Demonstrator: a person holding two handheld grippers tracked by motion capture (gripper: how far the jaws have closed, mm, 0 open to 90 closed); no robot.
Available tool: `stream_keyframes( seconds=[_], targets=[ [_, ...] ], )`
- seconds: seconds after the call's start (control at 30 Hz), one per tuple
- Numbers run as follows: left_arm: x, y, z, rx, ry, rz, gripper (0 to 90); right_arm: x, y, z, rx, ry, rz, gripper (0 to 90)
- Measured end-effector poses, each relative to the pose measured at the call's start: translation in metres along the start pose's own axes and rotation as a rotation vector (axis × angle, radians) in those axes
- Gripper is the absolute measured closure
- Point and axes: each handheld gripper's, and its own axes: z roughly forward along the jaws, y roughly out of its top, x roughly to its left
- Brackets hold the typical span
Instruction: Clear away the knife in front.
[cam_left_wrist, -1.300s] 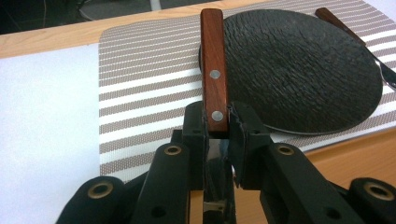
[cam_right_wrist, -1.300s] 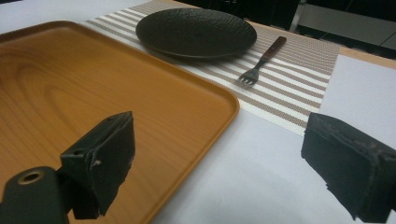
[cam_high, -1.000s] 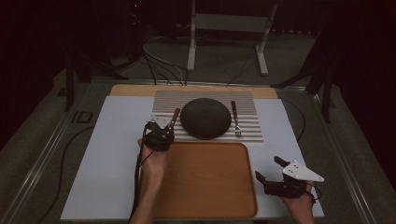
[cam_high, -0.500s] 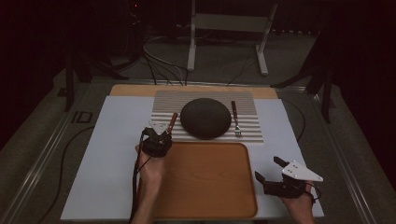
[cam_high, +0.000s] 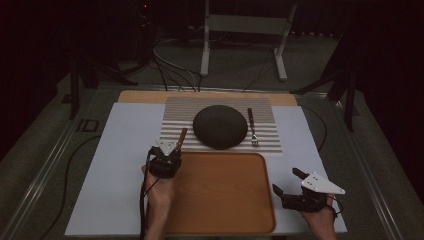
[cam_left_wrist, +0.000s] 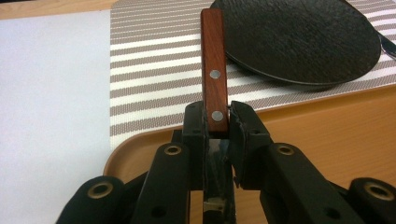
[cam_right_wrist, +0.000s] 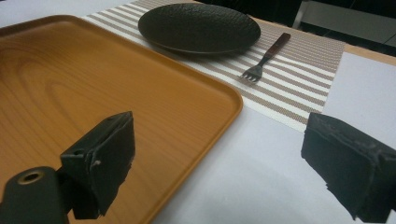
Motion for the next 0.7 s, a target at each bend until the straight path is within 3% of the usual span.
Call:
stream_keyframes(
  seconds=[0.7],
  targets=[
    [0.004,-0.031,-0.016,0.008,0.026,-0.040,78.1,0.001,0.000,0.001,0.006,0.003,-0.004,9.7]
  ],
)
